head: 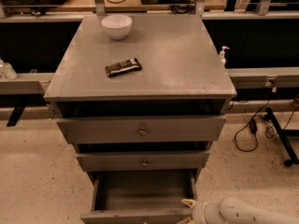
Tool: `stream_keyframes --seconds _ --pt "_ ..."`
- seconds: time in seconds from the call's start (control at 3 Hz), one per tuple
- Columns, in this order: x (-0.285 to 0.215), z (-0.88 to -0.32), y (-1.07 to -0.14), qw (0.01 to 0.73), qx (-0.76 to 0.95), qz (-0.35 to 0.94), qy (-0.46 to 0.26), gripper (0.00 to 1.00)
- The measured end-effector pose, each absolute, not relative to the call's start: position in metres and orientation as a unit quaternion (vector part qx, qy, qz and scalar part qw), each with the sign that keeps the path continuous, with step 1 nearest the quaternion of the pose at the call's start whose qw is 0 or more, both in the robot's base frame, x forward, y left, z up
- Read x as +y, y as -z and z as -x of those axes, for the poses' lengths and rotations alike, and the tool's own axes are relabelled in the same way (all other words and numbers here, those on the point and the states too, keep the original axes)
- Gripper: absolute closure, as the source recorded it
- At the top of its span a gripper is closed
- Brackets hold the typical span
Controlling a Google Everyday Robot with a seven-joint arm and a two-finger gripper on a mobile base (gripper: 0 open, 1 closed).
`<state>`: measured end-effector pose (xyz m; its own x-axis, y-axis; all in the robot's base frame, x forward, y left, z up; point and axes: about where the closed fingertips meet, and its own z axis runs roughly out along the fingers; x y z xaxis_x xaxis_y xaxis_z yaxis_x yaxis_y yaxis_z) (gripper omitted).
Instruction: Close bottom drawer
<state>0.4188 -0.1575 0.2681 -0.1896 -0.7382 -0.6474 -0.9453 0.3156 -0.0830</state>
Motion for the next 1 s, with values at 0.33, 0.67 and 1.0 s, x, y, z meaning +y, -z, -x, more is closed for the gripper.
stream_keyframes --seconds 0.33,0.67,1.0 --pt "-0.159 -0.412 -0.232 0.297 0.720 0.609 -0.150 0.70" --pt "-0.162 -0.409 -0.199 0.291 0.705 0.637 -0.117 0.93" --pt "-0.162 -0.410 -0.197 0.292 0.705 0.636 -0.113 1.00"
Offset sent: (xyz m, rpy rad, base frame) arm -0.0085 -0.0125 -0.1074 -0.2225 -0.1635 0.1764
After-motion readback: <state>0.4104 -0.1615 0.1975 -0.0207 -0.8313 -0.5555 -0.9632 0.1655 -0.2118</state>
